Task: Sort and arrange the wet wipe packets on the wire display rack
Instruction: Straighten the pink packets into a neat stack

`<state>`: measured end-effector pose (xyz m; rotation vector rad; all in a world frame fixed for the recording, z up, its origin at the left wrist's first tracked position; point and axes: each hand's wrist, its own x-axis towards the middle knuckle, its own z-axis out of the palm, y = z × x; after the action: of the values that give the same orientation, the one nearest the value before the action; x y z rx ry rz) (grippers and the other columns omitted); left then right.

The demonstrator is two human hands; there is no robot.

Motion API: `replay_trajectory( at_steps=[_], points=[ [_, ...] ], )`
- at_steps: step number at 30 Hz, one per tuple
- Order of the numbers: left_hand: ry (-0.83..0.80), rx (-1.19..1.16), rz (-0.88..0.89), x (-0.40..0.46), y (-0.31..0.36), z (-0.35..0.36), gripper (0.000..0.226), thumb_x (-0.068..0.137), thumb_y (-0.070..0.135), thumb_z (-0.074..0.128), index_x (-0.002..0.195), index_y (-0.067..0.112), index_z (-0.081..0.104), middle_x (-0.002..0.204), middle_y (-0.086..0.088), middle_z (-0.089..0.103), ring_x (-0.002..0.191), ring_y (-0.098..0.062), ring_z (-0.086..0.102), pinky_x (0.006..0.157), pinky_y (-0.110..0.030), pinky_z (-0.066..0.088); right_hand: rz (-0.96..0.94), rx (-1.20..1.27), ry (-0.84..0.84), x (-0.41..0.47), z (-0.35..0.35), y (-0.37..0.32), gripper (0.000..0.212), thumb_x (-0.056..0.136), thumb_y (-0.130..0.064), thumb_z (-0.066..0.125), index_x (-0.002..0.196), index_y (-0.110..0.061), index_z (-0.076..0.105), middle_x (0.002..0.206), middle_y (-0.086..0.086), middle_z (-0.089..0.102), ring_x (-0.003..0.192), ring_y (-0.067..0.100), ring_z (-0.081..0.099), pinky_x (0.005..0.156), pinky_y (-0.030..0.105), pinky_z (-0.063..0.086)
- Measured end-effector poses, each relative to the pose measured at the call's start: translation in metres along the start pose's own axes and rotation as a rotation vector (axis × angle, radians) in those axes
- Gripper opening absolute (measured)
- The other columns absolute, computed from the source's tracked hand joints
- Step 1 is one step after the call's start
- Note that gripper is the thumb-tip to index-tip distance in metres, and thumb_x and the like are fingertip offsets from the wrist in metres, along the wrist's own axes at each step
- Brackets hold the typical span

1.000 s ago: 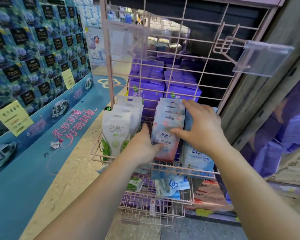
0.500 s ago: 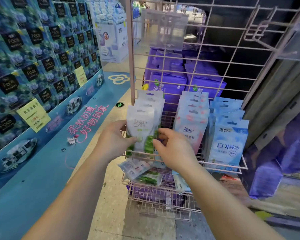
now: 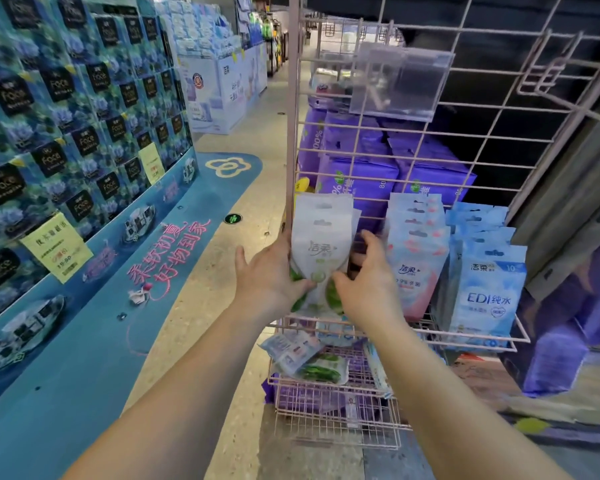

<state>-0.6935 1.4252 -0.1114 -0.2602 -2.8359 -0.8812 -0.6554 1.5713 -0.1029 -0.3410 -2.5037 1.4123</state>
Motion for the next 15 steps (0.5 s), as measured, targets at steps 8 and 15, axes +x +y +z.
replay_trajectory(
  at_steps=[8,15],
  points=[
    [-0.094,-0.140,0.102,-0.001,-0.005,0.006,0.065,0.064,0.039,0.080,0.122,0.031,0.051,0.122,0.000,0.057,0.119,-0.025,0.048,0.091,-0.035,0.042,0.104,0.082,-0.137,0.009,0.009,-0.001,0.078,0.068,-0.009,0.065,0.135,-0.036,0.036,0.113,-0.007,0.065,0.101,0.018,0.063,0.088,0.043,0.054],
    [-0.051,-0.286,0.118,0.000,-0.010,-0.002,0.060,0.068,0.028,0.082,0.121,0.028,0.053,0.114,0.004,0.066,0.098,-0.012,0.056,0.063,-0.008,0.033,-0.004,0.069,-0.217,0.008,0.003,0.007,0.076,0.082,-0.020,0.067,0.139,-0.047,0.026,0.128,-0.014,0.059,0.111,0.012,0.058,0.095,0.036,0.049]
  ],
)
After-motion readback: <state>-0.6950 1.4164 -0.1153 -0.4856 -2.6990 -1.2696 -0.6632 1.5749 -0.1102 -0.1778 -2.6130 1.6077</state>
